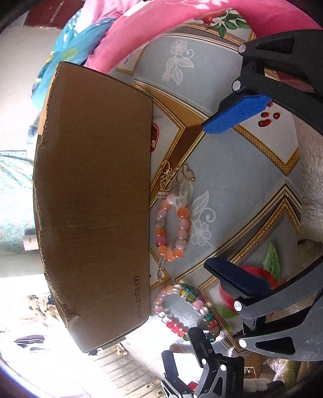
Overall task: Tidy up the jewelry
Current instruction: 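Withdraw the right gripper and move the left gripper toward the multicolour bracelet, then close the left gripper on the multicolour bead bracelet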
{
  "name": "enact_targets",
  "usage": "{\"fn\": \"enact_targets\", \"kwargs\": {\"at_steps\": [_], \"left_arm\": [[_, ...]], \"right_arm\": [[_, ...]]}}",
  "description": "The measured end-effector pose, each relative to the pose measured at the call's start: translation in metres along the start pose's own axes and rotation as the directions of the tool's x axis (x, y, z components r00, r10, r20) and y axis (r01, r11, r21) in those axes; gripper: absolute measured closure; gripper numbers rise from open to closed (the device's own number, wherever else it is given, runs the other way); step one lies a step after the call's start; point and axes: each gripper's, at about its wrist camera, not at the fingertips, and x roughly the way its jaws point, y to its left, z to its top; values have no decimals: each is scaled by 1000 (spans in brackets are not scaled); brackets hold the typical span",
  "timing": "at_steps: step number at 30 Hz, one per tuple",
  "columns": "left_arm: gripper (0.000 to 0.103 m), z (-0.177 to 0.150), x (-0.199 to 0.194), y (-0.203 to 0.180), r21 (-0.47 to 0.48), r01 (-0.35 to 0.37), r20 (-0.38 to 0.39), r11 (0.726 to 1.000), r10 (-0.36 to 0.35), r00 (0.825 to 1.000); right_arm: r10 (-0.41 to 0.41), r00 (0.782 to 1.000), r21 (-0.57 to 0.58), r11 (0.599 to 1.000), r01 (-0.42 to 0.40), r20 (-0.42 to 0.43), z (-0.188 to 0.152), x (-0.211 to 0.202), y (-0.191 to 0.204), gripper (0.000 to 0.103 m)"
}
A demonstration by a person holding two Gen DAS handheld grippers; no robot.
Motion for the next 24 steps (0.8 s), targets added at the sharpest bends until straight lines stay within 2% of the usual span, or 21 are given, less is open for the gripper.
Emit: {"fn": "enact_targets", "kwargs": {"at_steps": [3,6,9,12,13,15,18,24], "left_arm": [[5,-2,-1,0,1,0,21,1000,0,1000],[5,-7,-2,0,6,2,52,1000,-2,999],[5,-5,-2,2,22,18,53,1000,-19,998],[7,-3,-4,1,57,8,60,998,-11,998],[11,-3,-6,1,62,18,67,998,-22,997],[18,-1,-10,0,71,45,73,996,-50,996],[35,5,-10,-2,85,81,64,993,-87,994],[63,13,-6,-14,152,92,41,984,-99,994]], "right_arm": [[-1,1000,50,999,1,7,4,-2,-14,10],[46,996,44,998,-49,71,7,-18,-13,25],[186,979,56,980,-191,89,16,-26,-6,37],[301,952,67,950,-304,54,26,-19,7,50],[316,948,67,945,-319,42,29,-15,12,58],[344,939,70,936,-344,12,31,-9,23,64],[358,933,66,933,-355,-34,31,-1,37,73],[355,932,53,935,-352,-77,37,4,57,78]]}}
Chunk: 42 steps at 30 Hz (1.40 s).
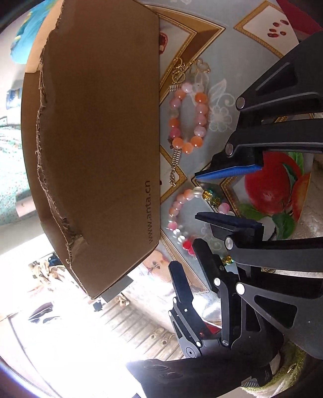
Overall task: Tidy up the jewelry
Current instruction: 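Close the left gripper on the multicolour bead bracelet, then lift the bracelet with the left gripper and carry it over the box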
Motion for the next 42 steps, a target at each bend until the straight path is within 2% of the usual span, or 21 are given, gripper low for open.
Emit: {"fn": "enact_targets", "kwargs": {"at_steps": [1,4,6,8,10,11,16,22,26,28,32,36,39,42], "left_arm": [[70,1,3,-1,8,-1,-13,1000,1,1000],[80,2,6,-1,12,21,-22,1000,-21,1000],[82,4,8,-2,18,22,-26,1000,-21,999],[92,6,9,0,7,28,-28,1000,-28,999],[93,6,9,1,2,38,-25,999,-38,999],[93,6,9,1,0,43,-22,999,-43,999],[94,4,-7,5,-12,61,12,998,-61,998],[94,10,-47,1,-26,65,84,998,-63,994],[94,23,-81,-4,-25,75,159,997,-70,985],[94,35,-102,-5,-16,92,215,996,-87,973],[94,69,-136,-6,32,69,331,997,-76,940],[94,110,-148,0,55,40,401,998,-59,914],[94,136,-135,10,44,40,390,998,-54,919],[94,154,-111,17,30,30,338,999,-38,940]], "right_arm": [[-7,1000,-2,1000,7,-6,2,2,2,78],[-18,1000,-21,1000,18,-14,5,6,10,80],[-41,999,-40,998,40,-20,11,10,16,80],[-71,997,-58,996,70,-25,13,15,22,85],[-87,996,-59,995,85,-30,15,17,24,95],[-80,996,-48,996,78,-35,17,25,24,95],[-35,999,-10,999,35,-29,20,19,19,96],[14,1000,-6,1000,-14,27,24,-11,19,96],[53,995,-29,998,-50,90,35,-38,23,96],[71,988,-65,996,-62,134,46,-53,31,96],[99,965,-139,988,-67,241,77,-85,40,96],[111,946,-176,983,-59,306,123,-100,35,96],[119,954,-175,982,-72,276,160,-82,30,96],[111,975,-157,984,-81,192,185,-54,16,96]]}}
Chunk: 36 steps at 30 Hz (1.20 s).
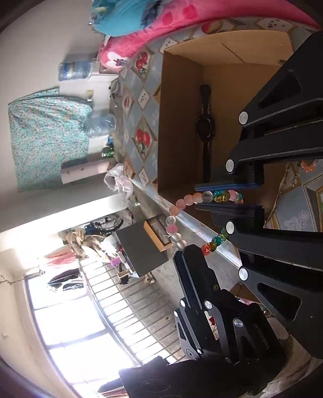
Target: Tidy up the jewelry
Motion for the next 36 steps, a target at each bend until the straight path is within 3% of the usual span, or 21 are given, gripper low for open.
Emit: {"fn": "enact_targets", "kwargs": {"at_steps": [4,8,13,16,20,29,33,36], "left_arm": [[94,-11,34,15,-36,-9,-113,999,5,994],[93,-31,62,25,-82,-7,-219,997,-11,976],[93,-43,84,26,-88,-13,-282,996,-12,959],[93,-43,94,23,-54,-44,-310,998,25,950],[92,-44,99,23,-15,-87,-290,996,79,954],[92,-41,76,33,-37,-135,-201,990,124,972],[88,-40,57,38,-62,-144,-157,988,133,979],[86,-42,41,46,-100,-146,-120,984,134,984]], "right_arm": [[21,989,70,998,-11,-148,-8,40,-27,96],[27,960,91,996,-2,-278,-22,69,-36,96],[-6,918,78,996,40,-397,-31,94,-42,96],[-41,902,52,996,70,-430,-31,104,-40,92],[-42,908,59,996,73,-416,-30,99,-37,92],[-45,938,62,996,71,-345,-31,71,-39,92],[-18,935,38,999,33,-355,-18,65,-37,89],[21,916,-49,998,-44,-402,-10,64,-25,86]]}}
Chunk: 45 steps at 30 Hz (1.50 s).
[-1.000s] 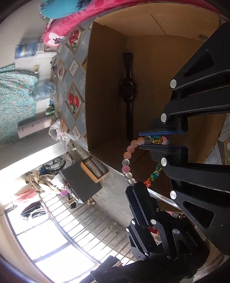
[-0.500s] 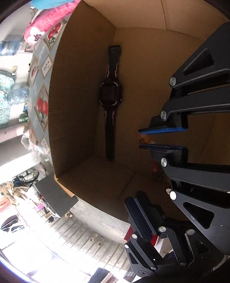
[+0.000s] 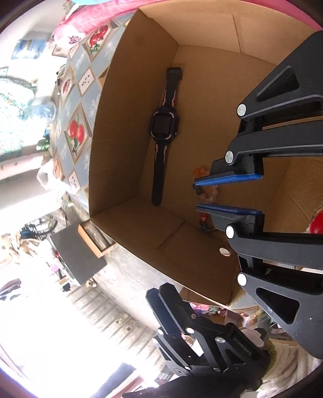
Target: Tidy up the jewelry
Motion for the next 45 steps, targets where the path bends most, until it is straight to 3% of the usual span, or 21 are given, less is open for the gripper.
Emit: {"fn": "enact_targets", "kwargs": {"at_steps": [5,10,19,26,29,30,33,39,45], "left_arm": [[85,-11,-21,25,-62,-21,55,998,24,998],[84,-27,-32,48,-99,-59,88,993,67,994],[82,-58,-16,82,-178,-99,40,979,108,993],[82,-68,-4,97,-211,-116,15,971,122,992],[82,-70,-3,98,-218,-113,17,969,120,993],[82,-70,-3,98,-218,-112,19,970,119,993],[82,-69,-2,99,-220,-110,17,969,117,993],[82,-71,-2,99,-223,-96,21,970,103,994],[82,-73,-6,98,-237,-80,35,968,91,995]], "right_arm": [[-7,997,-305,952,-18,-79,7,5,16,85],[-1,981,-488,867,-96,-194,19,32,26,85],[-59,921,-587,786,-195,-384,11,102,24,85],[-91,905,-639,737,-219,-415,4,113,30,84],[-119,911,-672,714,-198,-394,2,112,35,88],[-123,910,-675,711,-198,-396,1,111,36,94],[-122,917,-683,706,-188,-379,-8,103,45,95],[20,943,-618,750,-233,-332,14,63,53,95],[1,960,-575,801,-168,-279,37,69,45,95]]}}
